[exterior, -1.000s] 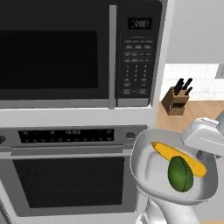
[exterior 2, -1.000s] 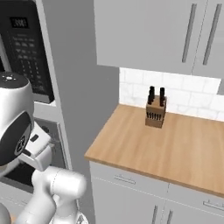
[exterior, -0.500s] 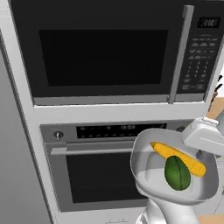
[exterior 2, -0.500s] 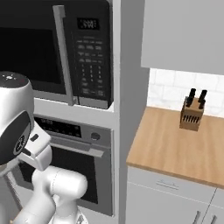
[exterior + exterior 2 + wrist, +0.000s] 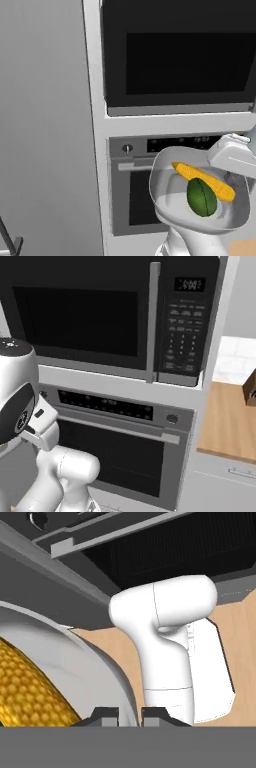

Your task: Take the meat container that has the shrimp and place it on the second highest rack of the freezer. Then take the vegetable container that has the corn and avocado and place it on the highest rack of the freezer.

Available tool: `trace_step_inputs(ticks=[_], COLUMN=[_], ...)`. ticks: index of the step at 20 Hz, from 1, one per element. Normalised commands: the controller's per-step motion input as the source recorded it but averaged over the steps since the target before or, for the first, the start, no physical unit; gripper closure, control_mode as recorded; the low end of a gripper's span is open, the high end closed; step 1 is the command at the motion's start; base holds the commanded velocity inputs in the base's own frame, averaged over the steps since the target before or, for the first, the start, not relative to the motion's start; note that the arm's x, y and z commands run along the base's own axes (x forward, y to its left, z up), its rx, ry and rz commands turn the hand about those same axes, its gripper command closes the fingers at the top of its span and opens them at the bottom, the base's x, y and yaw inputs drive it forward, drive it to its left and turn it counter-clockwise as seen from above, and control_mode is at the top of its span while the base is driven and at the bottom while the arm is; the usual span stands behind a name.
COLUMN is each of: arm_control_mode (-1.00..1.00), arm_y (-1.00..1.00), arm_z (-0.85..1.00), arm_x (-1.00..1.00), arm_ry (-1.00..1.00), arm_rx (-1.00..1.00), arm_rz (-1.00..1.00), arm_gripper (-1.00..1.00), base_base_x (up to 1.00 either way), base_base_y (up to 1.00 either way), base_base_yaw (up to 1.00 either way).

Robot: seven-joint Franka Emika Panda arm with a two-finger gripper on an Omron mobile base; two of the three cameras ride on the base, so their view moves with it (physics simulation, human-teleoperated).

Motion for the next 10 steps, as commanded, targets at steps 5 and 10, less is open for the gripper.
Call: trace_step_inputs(ticks=[5, 10], arm_control_mode=[1.00, 1.00], arm_y=[0.00, 0.00], arm_z=[0.00, 0.00], arm_x=[0.00, 0.00], arm_ry=[0.00, 0.00], arm_rx=[0.00, 0.00], arm_rz=[0.00, 0.00], arm_gripper=[1.00, 1.00], base_base_x=[-0.06, -0.12], base_base_y=[1.00, 1.00], base_base_yaw=[0.00, 0.00])
